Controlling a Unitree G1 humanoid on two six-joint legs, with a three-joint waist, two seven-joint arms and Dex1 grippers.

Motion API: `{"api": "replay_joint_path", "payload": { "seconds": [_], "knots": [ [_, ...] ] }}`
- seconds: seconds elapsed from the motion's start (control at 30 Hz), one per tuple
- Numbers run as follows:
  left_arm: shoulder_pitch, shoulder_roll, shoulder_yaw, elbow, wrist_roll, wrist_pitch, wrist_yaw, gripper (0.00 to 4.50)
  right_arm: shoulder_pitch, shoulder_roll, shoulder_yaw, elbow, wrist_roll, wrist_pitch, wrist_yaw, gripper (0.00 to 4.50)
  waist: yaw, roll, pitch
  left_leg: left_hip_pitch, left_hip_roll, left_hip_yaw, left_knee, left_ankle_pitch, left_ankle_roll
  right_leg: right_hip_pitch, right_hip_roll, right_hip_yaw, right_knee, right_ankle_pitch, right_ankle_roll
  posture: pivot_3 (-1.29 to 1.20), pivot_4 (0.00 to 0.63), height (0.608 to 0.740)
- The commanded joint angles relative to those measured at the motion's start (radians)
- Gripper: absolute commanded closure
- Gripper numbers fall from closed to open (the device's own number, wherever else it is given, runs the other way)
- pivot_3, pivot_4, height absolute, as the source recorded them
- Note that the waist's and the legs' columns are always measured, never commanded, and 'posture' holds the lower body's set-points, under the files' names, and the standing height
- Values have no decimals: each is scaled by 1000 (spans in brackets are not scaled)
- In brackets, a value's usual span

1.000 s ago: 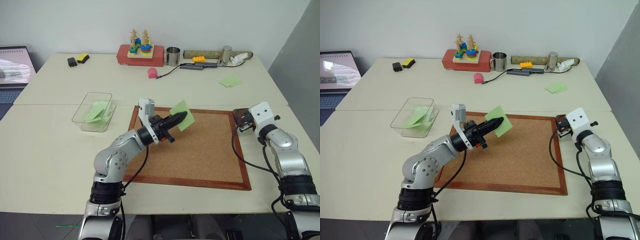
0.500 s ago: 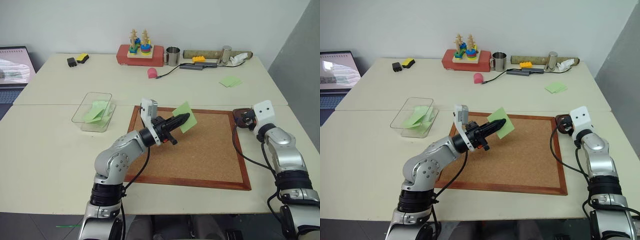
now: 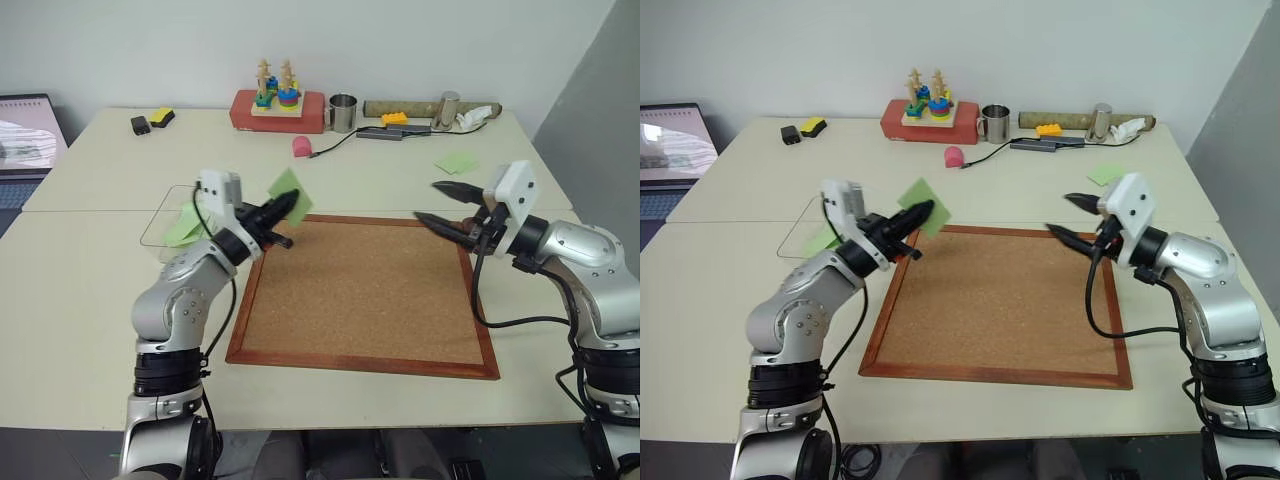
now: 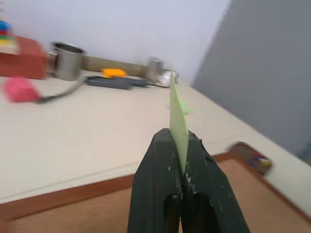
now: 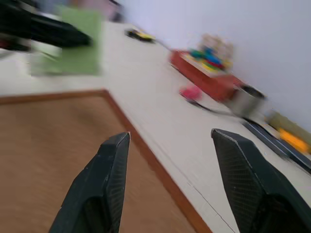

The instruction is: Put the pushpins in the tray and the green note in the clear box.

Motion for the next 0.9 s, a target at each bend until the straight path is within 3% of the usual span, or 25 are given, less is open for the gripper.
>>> {"api": "replay_joint_path", "payload": {
  "seconds": [0.03,0.17,0.37,0.9],
  "knots": [
    [-20,93,65,58,125,-128,59,4500,-81,-12,16,-101,133,123,54,1721,2,0,0,0,0,0,0,0,0,0,0,0,0,0,0,0,150,740],
    [-7,170,61,134,226,-190,92,4500,-105,-6,36,-105,153,156,61,1721,5,0,0,0,0,-1,0,0,0,0,-1,-1,-1,0,0,0,150,740],
    [-26,183,81,177,276,-217,146,4500,-92,-4,64,-80,125,137,73,1721,9,0,0,-1,-1,-1,0,0,0,0,-2,-2,-1,0,0,0,150,740],
    [-35,189,113,214,303,-245,203,1590,-54,-28,89,-56,65,109,88,1646,5,0,0,-1,0,-1,0,0,0,-1,-1,-2,1,0,0,0,150,740]
  ]
}}
